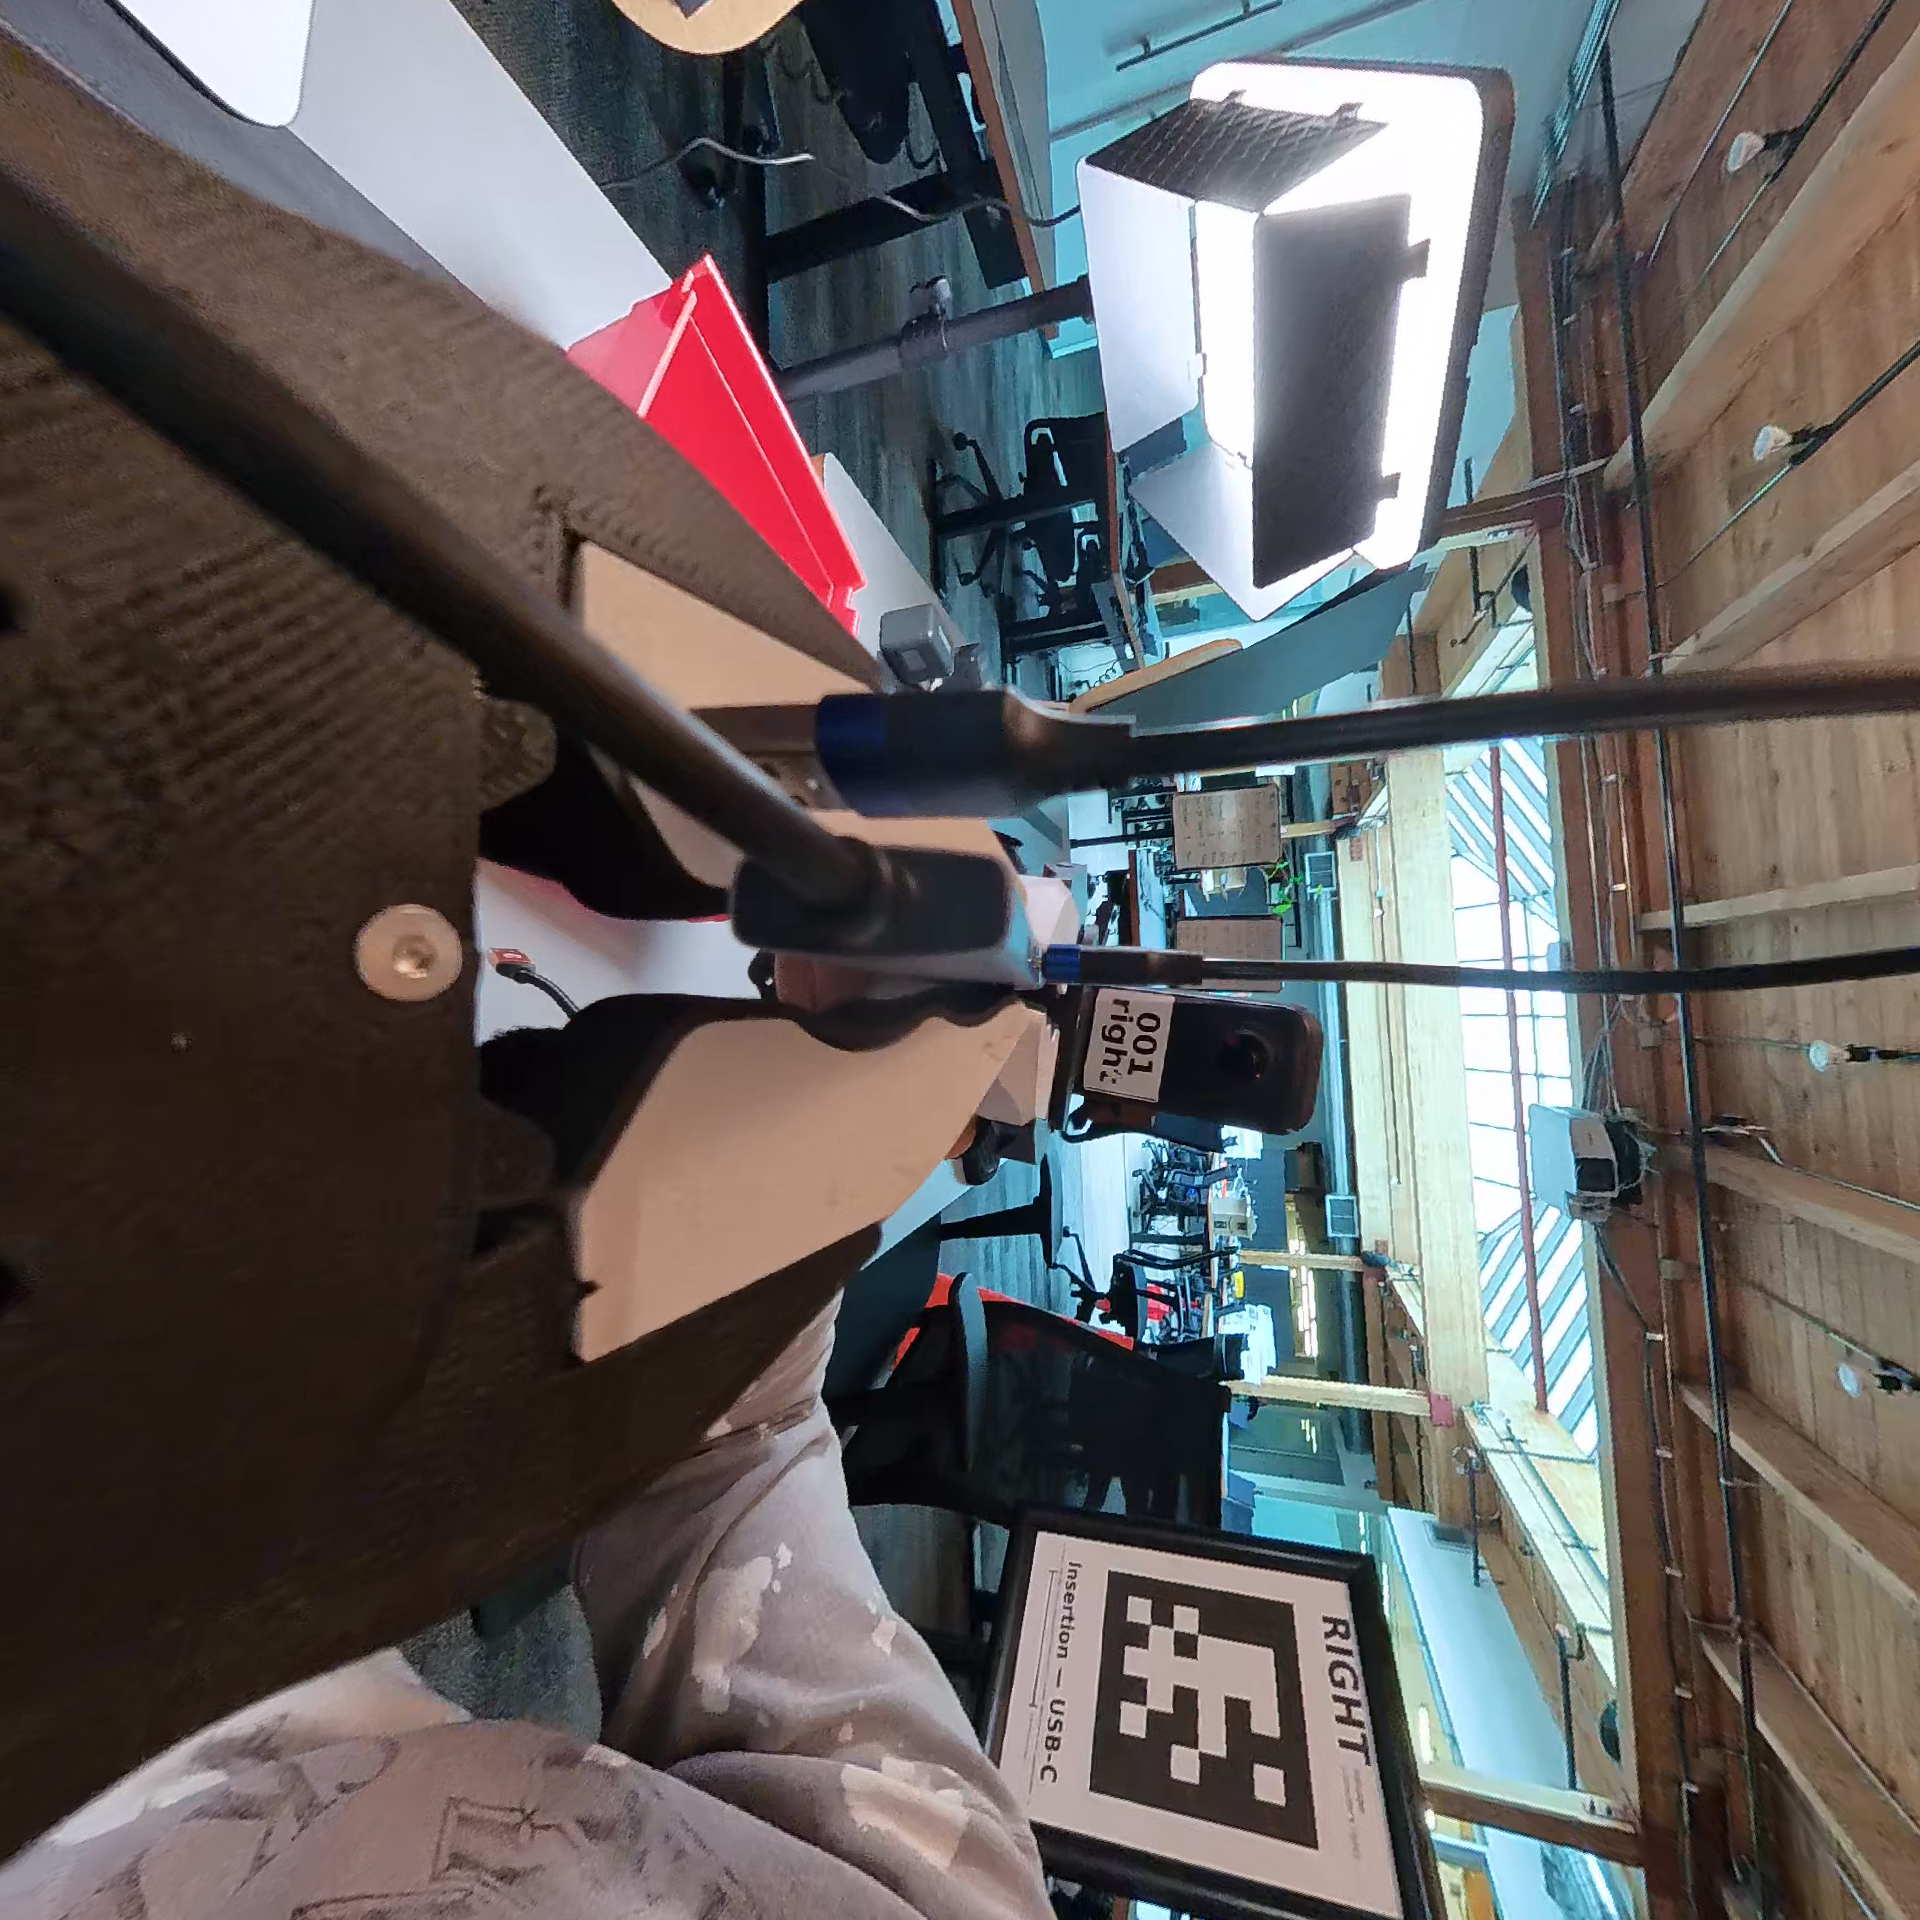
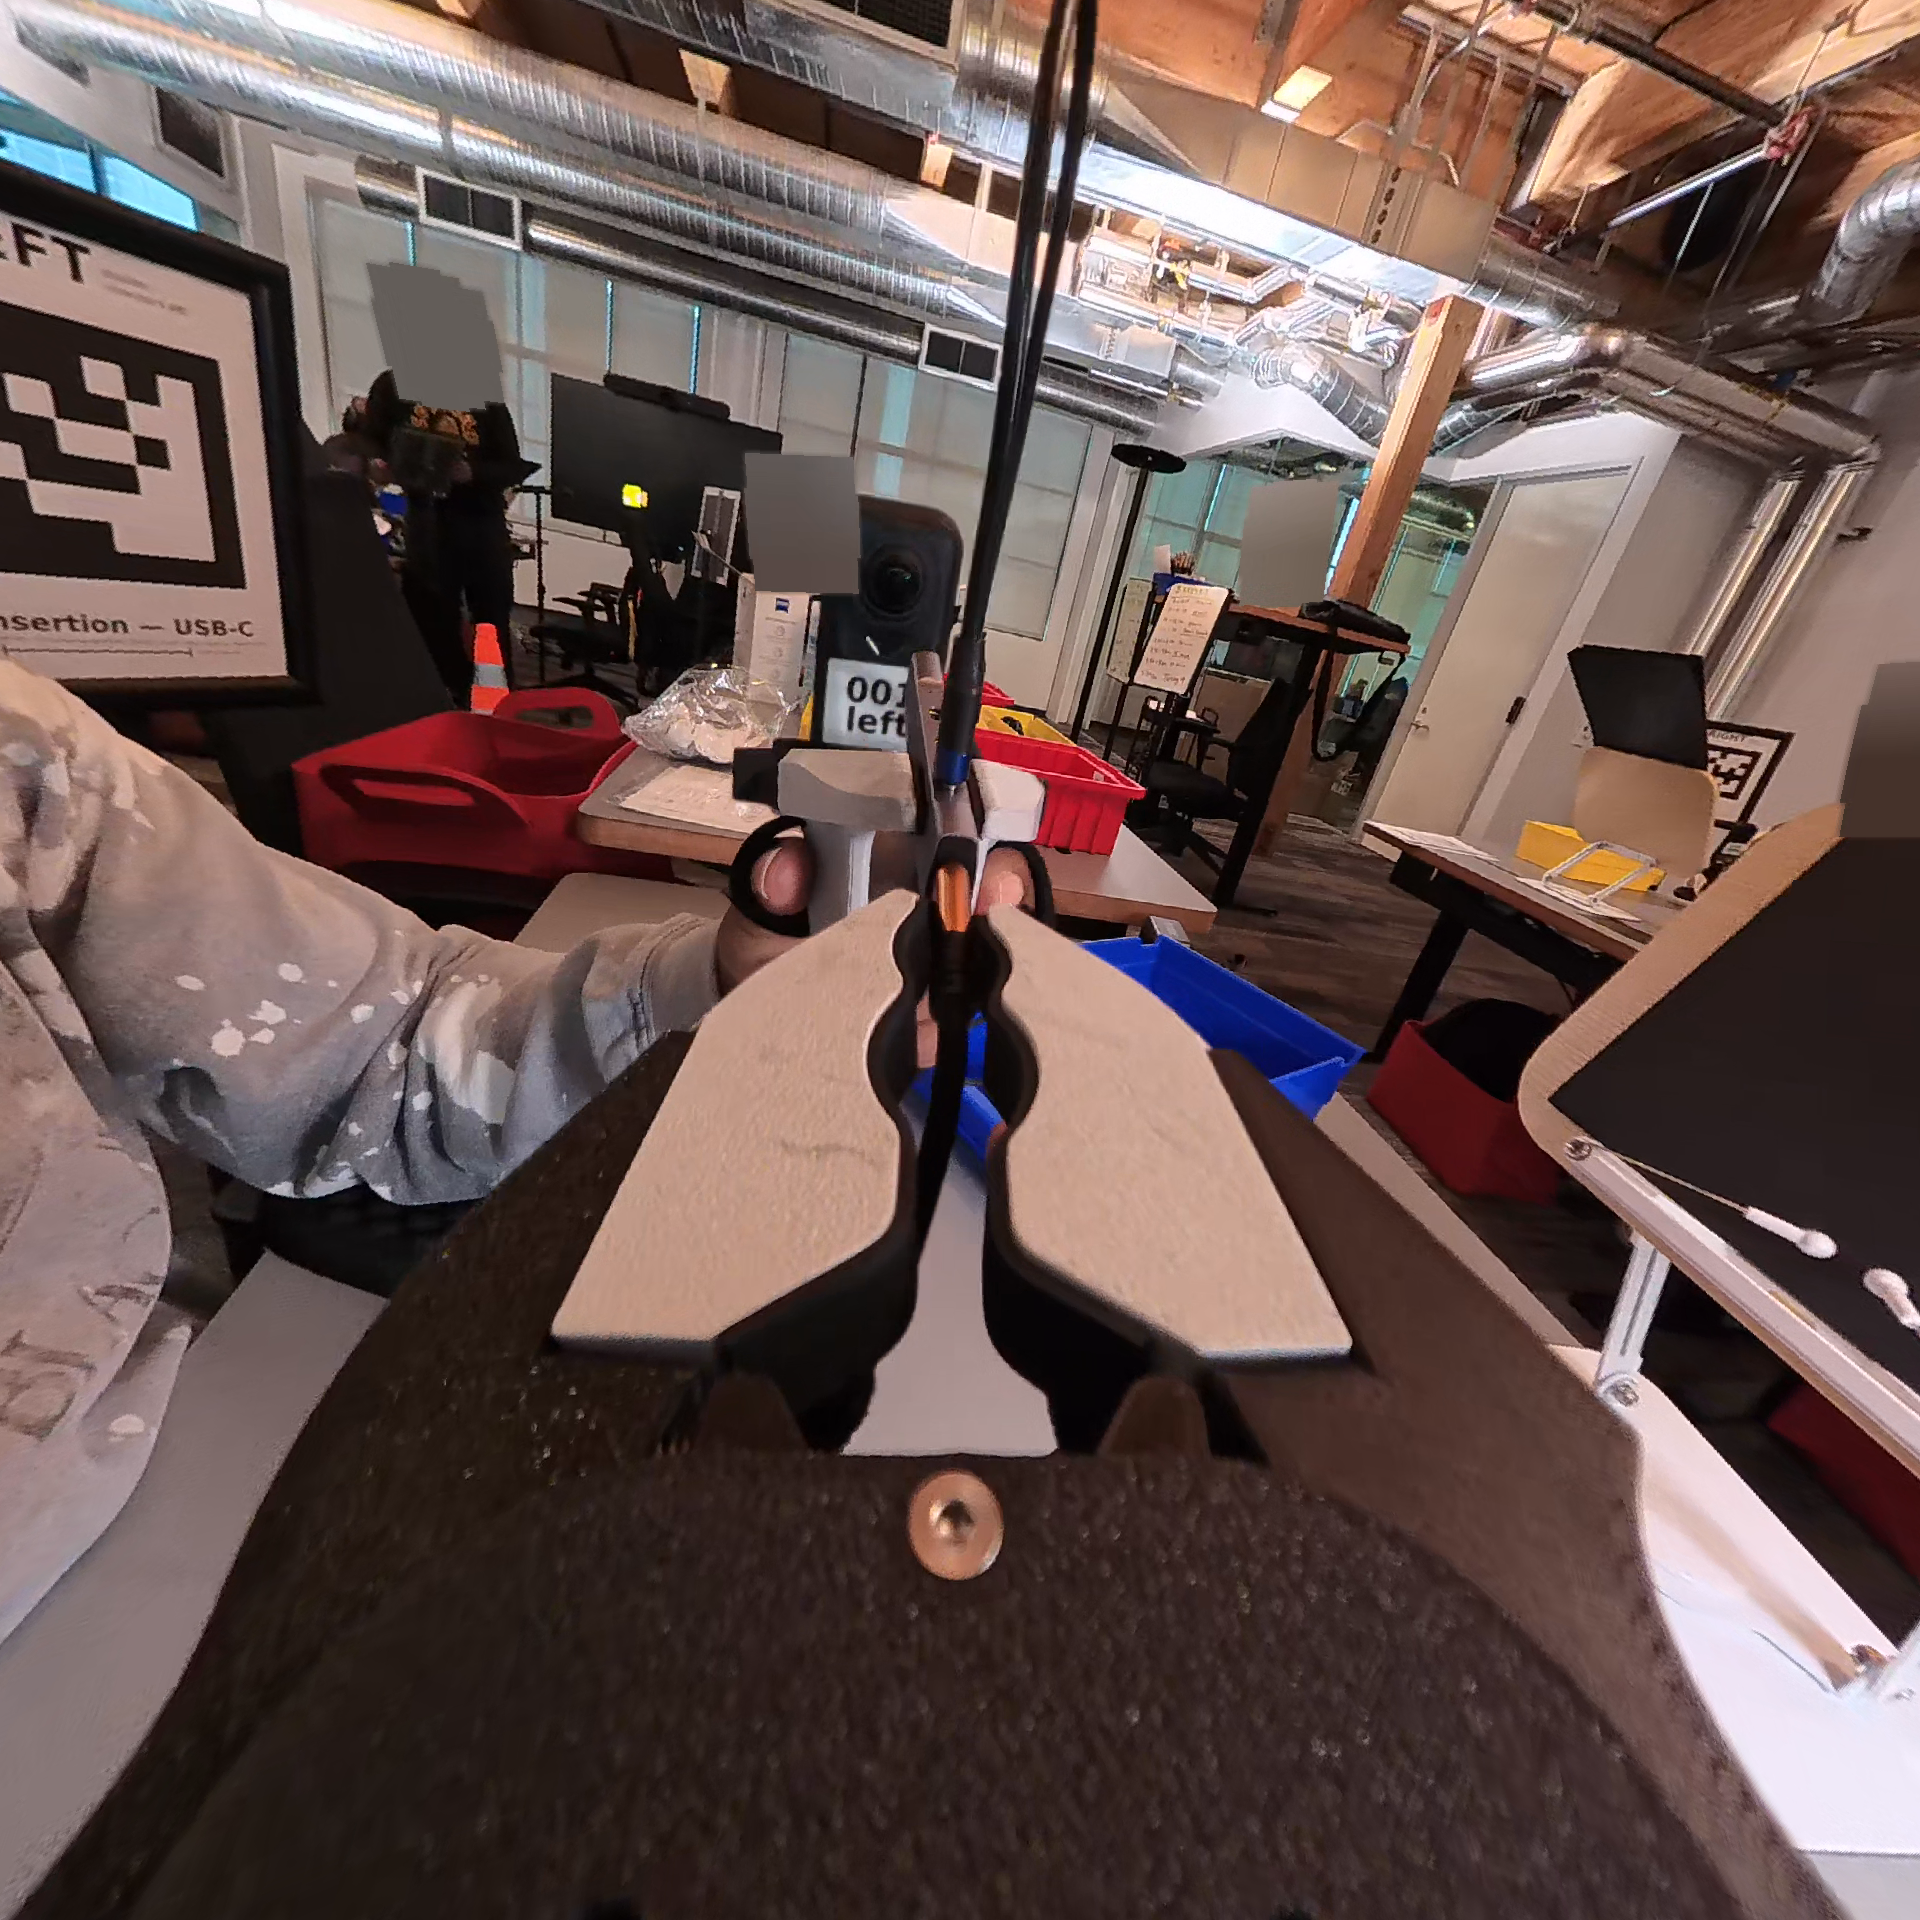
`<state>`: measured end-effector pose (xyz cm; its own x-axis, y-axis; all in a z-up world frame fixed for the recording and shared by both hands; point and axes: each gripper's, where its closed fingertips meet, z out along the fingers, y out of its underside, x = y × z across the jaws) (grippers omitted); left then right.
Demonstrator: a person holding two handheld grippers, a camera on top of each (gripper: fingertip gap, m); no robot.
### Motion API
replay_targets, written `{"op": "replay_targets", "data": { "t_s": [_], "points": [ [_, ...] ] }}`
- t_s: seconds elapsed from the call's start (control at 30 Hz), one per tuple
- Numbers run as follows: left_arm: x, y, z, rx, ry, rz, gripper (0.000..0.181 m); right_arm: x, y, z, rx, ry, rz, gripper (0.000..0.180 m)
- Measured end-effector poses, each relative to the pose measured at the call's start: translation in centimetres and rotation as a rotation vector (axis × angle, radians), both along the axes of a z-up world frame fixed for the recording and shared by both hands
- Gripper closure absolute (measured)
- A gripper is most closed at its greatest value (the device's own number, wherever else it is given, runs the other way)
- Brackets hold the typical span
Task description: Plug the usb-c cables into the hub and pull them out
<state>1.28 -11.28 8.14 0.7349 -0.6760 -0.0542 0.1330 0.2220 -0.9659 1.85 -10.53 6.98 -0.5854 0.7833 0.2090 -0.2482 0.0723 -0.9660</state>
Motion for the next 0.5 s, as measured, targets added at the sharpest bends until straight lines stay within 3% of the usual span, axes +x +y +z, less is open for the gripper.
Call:
{"op": "replay_targets", "data": {
  "t_s": [0.5],
  "points": [
    [0.13,0.58,-0.01,-0.024,0.001,0.024,0.171,0.16,0.69,-0.55,0.021,-0.036,0.037,0.172]
  ]
}}
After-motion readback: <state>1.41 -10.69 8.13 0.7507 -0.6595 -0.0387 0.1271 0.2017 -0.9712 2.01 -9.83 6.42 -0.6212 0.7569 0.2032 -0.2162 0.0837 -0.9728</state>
